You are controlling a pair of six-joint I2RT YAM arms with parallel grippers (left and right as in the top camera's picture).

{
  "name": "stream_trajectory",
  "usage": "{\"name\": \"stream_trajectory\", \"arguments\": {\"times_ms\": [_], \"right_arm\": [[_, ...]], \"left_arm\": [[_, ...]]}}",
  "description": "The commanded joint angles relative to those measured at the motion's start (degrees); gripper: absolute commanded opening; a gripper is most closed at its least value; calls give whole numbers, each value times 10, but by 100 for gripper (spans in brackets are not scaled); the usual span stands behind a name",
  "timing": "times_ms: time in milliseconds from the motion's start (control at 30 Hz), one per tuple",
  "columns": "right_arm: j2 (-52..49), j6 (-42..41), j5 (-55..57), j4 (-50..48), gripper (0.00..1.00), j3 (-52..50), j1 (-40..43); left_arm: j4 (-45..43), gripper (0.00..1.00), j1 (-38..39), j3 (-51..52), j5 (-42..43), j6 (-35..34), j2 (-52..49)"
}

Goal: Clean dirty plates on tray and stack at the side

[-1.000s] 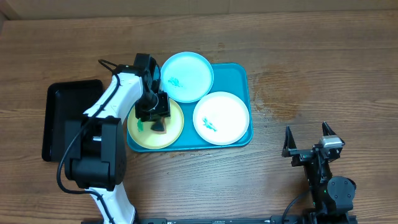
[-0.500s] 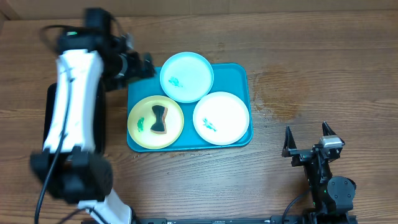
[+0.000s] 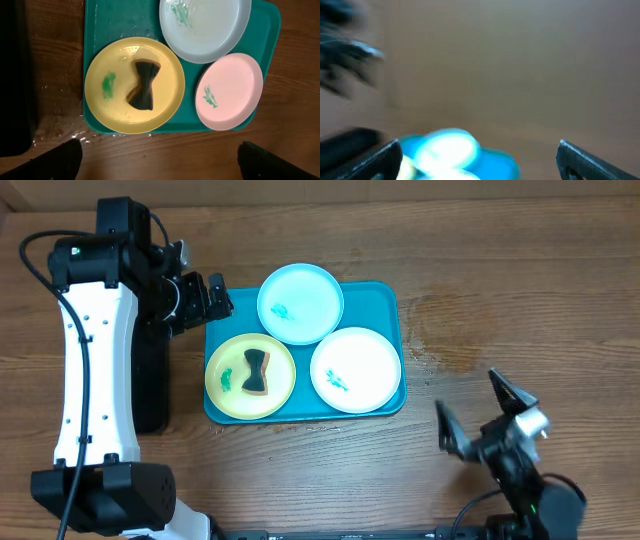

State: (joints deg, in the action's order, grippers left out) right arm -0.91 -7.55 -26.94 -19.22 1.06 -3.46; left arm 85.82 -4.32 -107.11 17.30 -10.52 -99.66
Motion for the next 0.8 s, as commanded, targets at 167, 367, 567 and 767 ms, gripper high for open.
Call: {"name": "stream_trajectory", "arguments": {"times_ms": [167, 367, 567, 767], "right_arm": [[-6, -122, -14, -128, 100, 101, -3], [-167, -32, 17, 315, 100, 402, -3], [-376, -7, -49, 581, 100, 616, -3], [-508, -66, -264, 478, 100, 662, -12]], "left_arm": [[4, 100, 6, 3, -3, 7, -3], [7, 100, 6, 3, -3, 7, -3], [10, 100, 6, 3, -3, 7, -3], [9, 100, 6, 3, -3, 7, -3]]}}
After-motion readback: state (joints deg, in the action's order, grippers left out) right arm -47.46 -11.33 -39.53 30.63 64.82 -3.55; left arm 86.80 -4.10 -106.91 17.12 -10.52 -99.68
